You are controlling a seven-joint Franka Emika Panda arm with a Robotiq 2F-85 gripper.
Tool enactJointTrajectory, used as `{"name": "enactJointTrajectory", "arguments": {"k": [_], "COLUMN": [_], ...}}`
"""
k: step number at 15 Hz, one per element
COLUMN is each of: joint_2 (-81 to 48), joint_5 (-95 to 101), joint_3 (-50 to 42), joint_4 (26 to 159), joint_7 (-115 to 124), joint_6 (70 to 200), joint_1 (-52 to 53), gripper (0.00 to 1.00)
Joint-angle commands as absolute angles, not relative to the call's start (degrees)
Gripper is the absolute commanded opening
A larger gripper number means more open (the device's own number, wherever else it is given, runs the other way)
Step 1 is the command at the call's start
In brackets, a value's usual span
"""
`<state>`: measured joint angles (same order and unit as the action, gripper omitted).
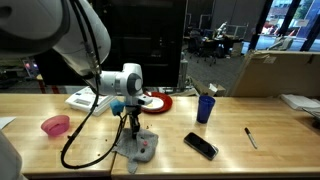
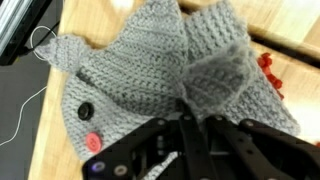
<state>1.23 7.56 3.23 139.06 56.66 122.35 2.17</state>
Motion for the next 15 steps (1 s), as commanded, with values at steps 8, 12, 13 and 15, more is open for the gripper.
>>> {"name": "enactJointTrajectory", "arguments": {"k": [8, 12, 13, 15], "joint_2": [-4.34, -6.15, -6.51, -7.05], "joint_5": [7.9, 7.61, 7.64, 7.66], "joint_3": [4.6, 4.35, 4.26, 4.11], "joint_4": [131.41, 129.32, 128.98, 128.5], "joint_7": [50.18, 47.72, 47.43, 46.72], "joint_6": [126.61, 127.47, 127.57, 127.88], "joint_1": [4.41, 5.1, 5.23, 5.29], "gripper": [0.02, 0.02, 0.02, 0.02]}}
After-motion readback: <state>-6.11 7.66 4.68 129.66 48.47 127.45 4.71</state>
